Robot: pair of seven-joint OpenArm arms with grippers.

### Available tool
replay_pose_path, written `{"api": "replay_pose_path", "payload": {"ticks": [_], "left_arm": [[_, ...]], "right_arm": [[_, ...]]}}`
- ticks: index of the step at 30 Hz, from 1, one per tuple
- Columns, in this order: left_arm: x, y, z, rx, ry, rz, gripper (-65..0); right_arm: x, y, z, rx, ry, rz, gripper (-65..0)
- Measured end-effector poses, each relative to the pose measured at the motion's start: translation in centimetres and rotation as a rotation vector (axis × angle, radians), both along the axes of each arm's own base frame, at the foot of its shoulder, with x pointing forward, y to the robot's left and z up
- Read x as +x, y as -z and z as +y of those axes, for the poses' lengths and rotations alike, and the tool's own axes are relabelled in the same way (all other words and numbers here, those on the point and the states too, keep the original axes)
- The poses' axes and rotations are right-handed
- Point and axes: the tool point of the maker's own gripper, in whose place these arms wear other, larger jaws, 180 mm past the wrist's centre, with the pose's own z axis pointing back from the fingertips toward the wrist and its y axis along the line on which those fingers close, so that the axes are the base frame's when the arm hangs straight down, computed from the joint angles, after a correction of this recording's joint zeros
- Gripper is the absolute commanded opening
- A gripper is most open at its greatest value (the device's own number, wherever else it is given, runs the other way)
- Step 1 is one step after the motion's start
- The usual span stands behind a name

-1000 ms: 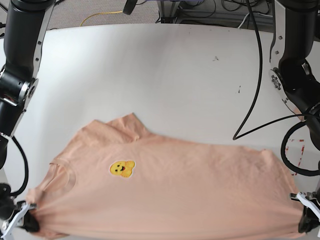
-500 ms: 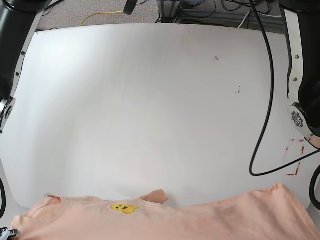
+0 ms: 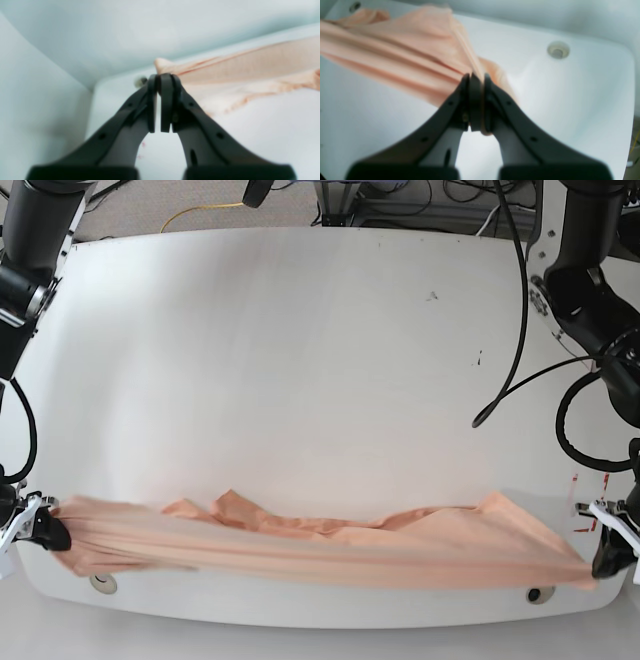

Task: Fold the T-shirt properly
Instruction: 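Lay the shirt on the table and open both grippers, then move the left gripper to the shirt edge and grasp it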

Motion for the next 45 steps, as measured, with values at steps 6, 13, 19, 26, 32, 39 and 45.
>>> {"api": "replay_pose_path", "payload": {"ticks": [6, 13, 19, 26, 32, 39, 45], "left_arm": [[-3.6, 7.6, 1.3, -0.054, -0.026, 0.176, -65.0], [-6.9, 12.3, 1.4, -0.12, -0.018, 0.275, -65.0], [-11.1, 15.7, 2.8, -0.093, -0.063, 0.387, -65.0], [-11.3, 17.1, 1.3, -0.097, -0.017, 0.426, -65.0], [-10.6, 19.5, -2.3, -0.122, 0.058, 0.489, -53.1], [-7.8, 20.3, -4.7, -0.229, 0.108, 0.478, -29.2], [-6.5, 23.6, -6.3, -0.292, 0.12, 0.518, -29.2]], "right_arm": [[-4.3, 5.6, 0.9, 0.058, 0.029, 0.04, -65.0], [-9.2, 11.9, 0.9, 0.092, 0.081, 0.184, -65.0], [-12.7, 14.2, 1.7, 0.113, 0.09, 0.219, -65.0], [-14.1, 16.1, 3.0, 0.145, 0.088, 0.264, -65.0], [-14.5, 16.5, 2.8, 0.132, 0.098, 0.281, -65.0], [-14.4, 16.5, 2.8, 0.132, 0.097, 0.277, -65.0], [-14.3, 16.4, 2.9, 0.134, 0.098, 0.272, -65.0]]}}
